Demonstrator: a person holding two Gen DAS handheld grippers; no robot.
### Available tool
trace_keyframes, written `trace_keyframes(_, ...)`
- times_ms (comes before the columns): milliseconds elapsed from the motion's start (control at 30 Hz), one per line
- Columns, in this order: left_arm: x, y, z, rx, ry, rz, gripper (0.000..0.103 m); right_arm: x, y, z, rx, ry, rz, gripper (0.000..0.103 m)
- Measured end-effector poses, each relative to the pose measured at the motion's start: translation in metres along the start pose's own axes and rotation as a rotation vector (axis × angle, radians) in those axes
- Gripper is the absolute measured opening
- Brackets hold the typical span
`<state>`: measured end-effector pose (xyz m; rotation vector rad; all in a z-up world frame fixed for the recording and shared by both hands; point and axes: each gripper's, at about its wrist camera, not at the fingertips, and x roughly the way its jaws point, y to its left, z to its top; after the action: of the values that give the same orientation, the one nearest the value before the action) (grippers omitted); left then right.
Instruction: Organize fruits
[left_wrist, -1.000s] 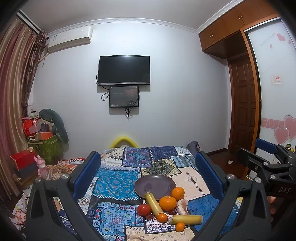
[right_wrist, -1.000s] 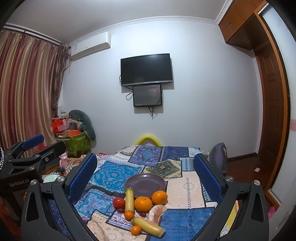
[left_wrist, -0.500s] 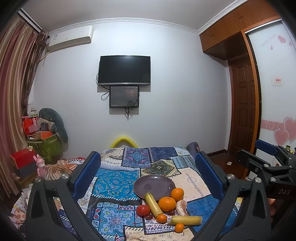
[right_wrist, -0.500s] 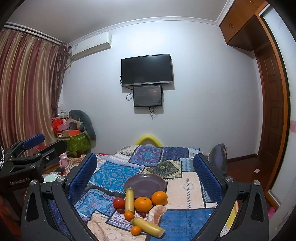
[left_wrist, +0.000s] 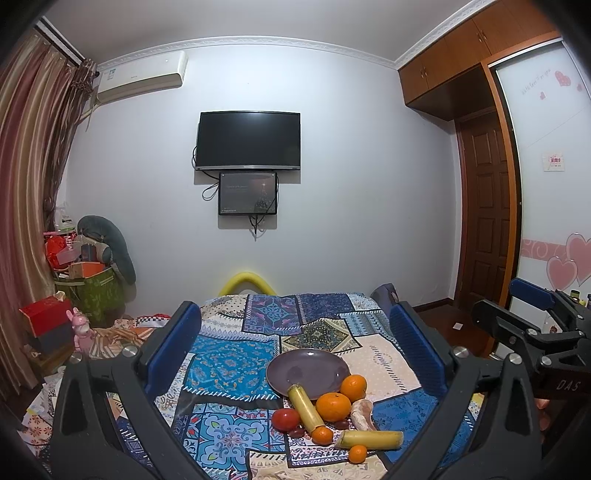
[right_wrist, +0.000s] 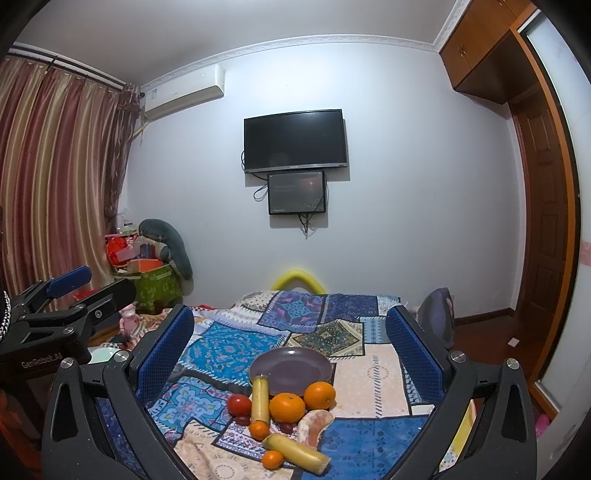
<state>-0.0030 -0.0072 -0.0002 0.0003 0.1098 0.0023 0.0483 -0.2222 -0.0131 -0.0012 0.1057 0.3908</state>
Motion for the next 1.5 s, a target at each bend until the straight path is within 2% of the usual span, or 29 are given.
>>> trace_keyframes(600,0.005,0.000,-0.002,0.001,0.017,-0.021,0.103,0.004,-0.001,-0.002,0.001,0.000,0.006,0.103)
trace_keyframes(867,0.039,0.005,-0.014,0.005,0.112,0.001,0.102,0.030,-0.008,-0.021,-0.022,0.073,-0.016,0.103)
trace_keyframes(933,0.050,0.007,-0.018,0.007,0.142,-0.012,0.094,0.039,-0.013,-0.026,-0.026,0.097,-0.025,0.103)
trace_keyframes(967,0.057,0.008,-0.020,0.009,0.168,-0.013,0.086,0.045,-0.015,-0.029,-0.028,0.112,-0.029,0.103)
trace_keyframes(1033,0.071,0.011,-0.026,0.011,0.209,-0.015,0.082,0.055,-0.021,-0.034,-0.029,0.139,-0.036,0.103)
trace_keyframes(1100,0.084,0.014,-0.032,0.012,0.246,-0.021,0.073,0.064,-0.026,-0.039,-0.026,0.166,-0.028,0.101)
trace_keyframes(1200,0.106,0.017,-0.043,0.014,0.312,-0.022,0.065,0.073,-0.032,-0.046,-0.038,0.190,-0.033,0.090)
trace_keyframes(1267,0.121,0.019,-0.051,0.006,0.353,-0.030,0.062,0.081,-0.035,-0.051,-0.046,0.217,-0.031,0.086)
trace_keyframes(1433,0.155,0.021,-0.070,0.022,0.426,-0.030,0.056,0.104,-0.043,-0.060,-0.046,0.287,-0.007,0.067)
trace_keyframes(1500,0.167,0.022,-0.077,0.019,0.457,-0.039,0.049,0.113,-0.046,-0.065,-0.052,0.306,-0.003,0.065)
